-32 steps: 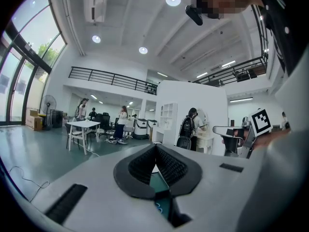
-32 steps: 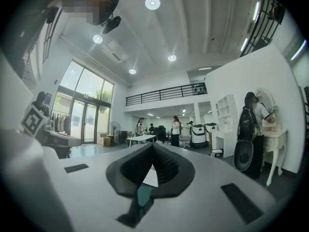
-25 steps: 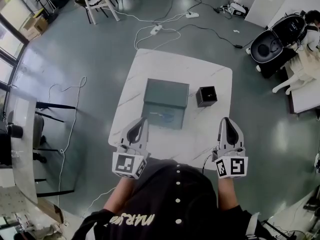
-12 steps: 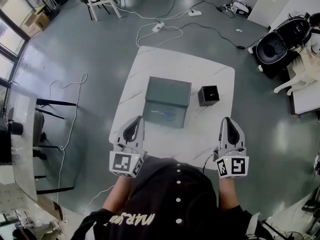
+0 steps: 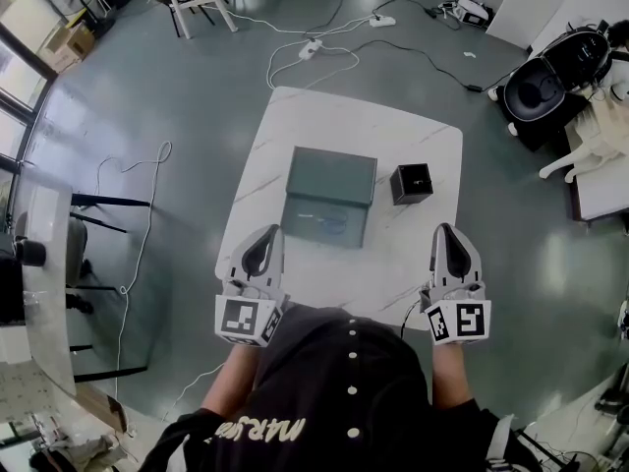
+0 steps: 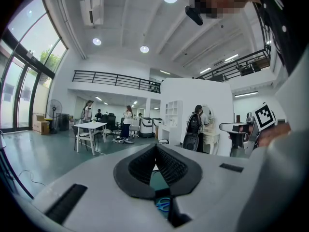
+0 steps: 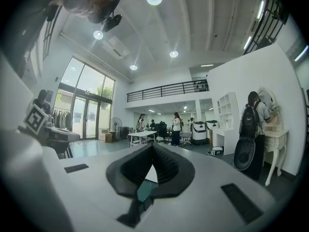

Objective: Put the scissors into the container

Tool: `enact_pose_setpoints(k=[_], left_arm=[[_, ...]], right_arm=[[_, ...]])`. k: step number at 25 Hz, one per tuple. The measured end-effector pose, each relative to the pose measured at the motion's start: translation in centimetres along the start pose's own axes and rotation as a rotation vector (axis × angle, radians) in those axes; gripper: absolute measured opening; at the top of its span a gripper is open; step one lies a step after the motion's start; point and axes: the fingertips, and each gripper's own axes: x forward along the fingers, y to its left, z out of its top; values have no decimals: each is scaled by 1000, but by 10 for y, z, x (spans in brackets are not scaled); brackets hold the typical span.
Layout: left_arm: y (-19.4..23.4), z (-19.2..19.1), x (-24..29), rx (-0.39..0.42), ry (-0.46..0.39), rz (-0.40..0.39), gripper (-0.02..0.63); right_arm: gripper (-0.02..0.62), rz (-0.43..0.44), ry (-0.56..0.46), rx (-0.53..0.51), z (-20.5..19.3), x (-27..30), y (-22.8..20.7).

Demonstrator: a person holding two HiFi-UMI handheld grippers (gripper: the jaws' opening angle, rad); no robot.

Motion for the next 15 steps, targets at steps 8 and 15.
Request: enact_pose_setpoints(k=[8, 15], left_arm=[[3, -2, 1, -4, 7, 2, 26], [2, -2, 1, -4, 1, -2, 26]], right_arm=[[14, 24, 10, 3, -4, 6, 8], [14, 36, 11, 2, -3, 8, 13]])
